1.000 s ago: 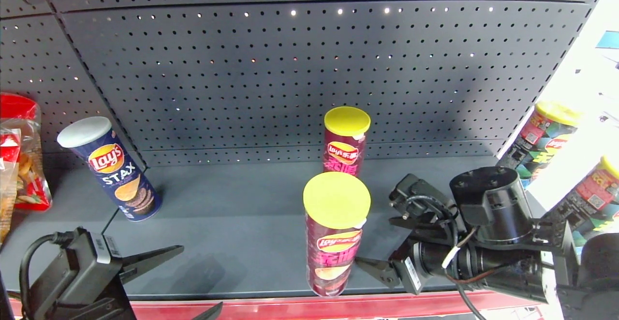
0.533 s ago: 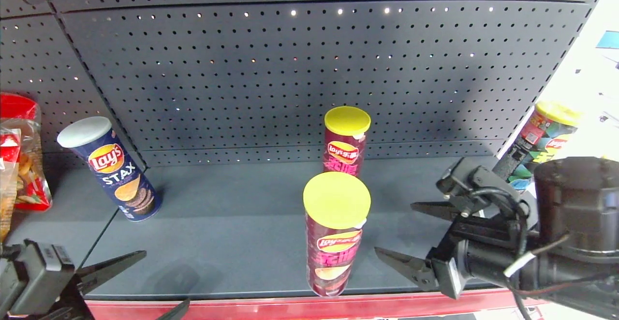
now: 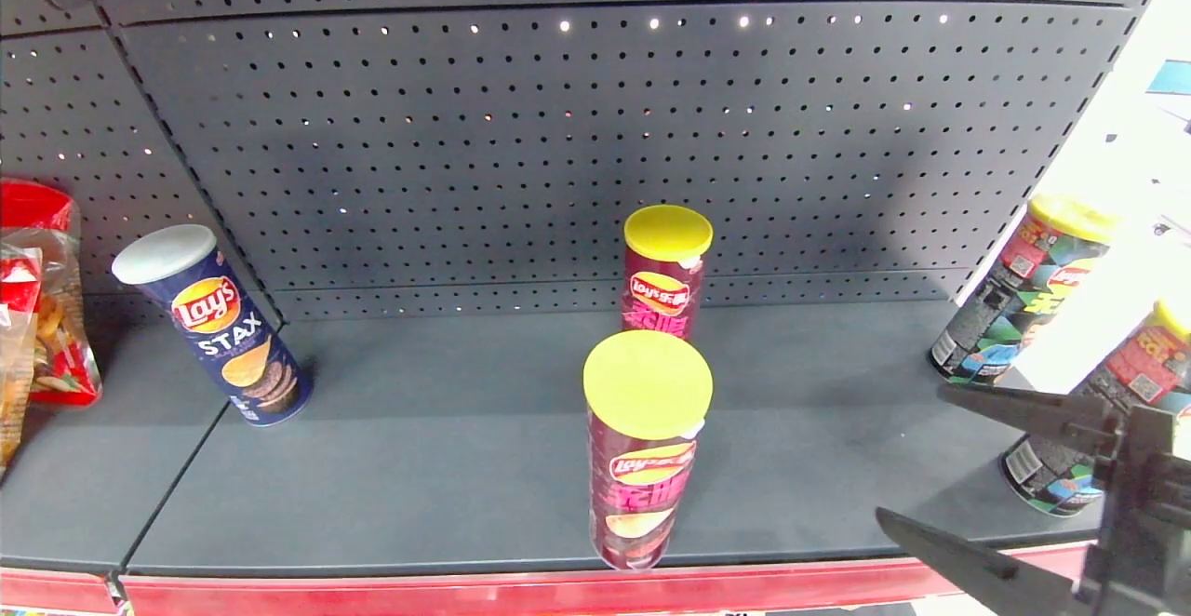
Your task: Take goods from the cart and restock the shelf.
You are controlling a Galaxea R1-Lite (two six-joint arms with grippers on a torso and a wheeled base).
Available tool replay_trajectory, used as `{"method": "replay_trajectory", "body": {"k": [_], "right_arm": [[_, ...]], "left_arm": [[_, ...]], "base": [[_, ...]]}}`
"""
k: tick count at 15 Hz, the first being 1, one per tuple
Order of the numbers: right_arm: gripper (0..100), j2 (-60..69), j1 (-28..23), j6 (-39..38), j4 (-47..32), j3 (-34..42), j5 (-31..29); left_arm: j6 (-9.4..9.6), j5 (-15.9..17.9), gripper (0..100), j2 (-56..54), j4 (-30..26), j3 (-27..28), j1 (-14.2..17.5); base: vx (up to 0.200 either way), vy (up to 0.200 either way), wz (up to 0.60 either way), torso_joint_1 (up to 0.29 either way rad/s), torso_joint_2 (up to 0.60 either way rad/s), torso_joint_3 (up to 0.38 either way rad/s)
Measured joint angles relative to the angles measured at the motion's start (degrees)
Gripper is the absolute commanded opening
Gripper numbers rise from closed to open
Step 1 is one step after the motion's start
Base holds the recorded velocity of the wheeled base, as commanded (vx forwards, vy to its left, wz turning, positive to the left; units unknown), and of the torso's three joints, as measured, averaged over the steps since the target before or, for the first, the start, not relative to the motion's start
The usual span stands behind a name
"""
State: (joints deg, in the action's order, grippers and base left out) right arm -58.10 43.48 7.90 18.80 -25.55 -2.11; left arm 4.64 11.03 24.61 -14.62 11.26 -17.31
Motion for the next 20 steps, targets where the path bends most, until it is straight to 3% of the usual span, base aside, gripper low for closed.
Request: {"method": "replay_trajectory", "body": {"k": [2, 4, 6, 8, 11, 14, 16, 18, 20], "right_arm": [[100, 6.49, -0.02, 0.01, -2.84, 0.61, 0.11], [100, 13.53, -0.11, 0.00, -6.81, 1.24, 0.17], [100, 20.61, -0.27, 0.01, -11.22, 2.21, 0.00], [100, 27.56, -0.82, 0.06, -16.31, 3.06, -0.18], [100, 37.66, -3.17, 0.09, -25.91, 2.82, -0.27], [100, 42.97, -7.27, 0.01, -28.92, 2.18, -0.34], [100, 43.69, -11.07, -0.22, -28.89, 2.82, -0.32], [100, 43.72, -14.30, -0.29, -28.81, 3.45, -0.35], [100, 43.91, -18.21, -0.29, -28.84, 3.50, -0.35]], "left_arm": [[0.13, -2.28, 100, -8.83, -5.91, 1.83, 0.06], [0.85, -10.11, 100, -14.29, -7.72, 3.04, 0.48], [3.27, -14.25, 100, -16.38, -8.01, 3.32, 0.65], [4.50, -15.79, 100, -17.40, -8.12, 3.21, 0.72], [4.74, -16.77, 100, -17.86, -8.13, 3.01, 0.80], [6.60, -13.00, 100, -15.34, -7.63, 3.29, 0.56], [7.51, -6.22, 100, -10.92, -5.63, 4.19, 0.34], [8.02, -1.32, 100, -3.64, -0.16, 5.02, 0.20], [8.27, 1.74, 100, 5.84, 8.85, 5.52, 0.04]], "base": [[0.000, 0.000, 0.00, 0.000, 0.00, 0.000], [0.000, 0.000, 0.00, 0.000, 0.00, 0.000], [0.000, 0.000, 0.00, 0.000, 0.00, 0.000], [0.000, 0.000, 0.00, 0.000, 0.00, 0.000], [0.000, 0.000, 0.00, 0.000, 0.00, 0.000], [0.000, 0.000, 0.00, 0.000, 0.00, 0.000], [0.000, 0.000, 0.00, 0.000, 0.00, 0.000], [0.000, 0.000, 0.00, 0.000, 0.00, 0.000], [0.000, 0.000, 0.00, 0.000, 0.00, 0.000]]}}
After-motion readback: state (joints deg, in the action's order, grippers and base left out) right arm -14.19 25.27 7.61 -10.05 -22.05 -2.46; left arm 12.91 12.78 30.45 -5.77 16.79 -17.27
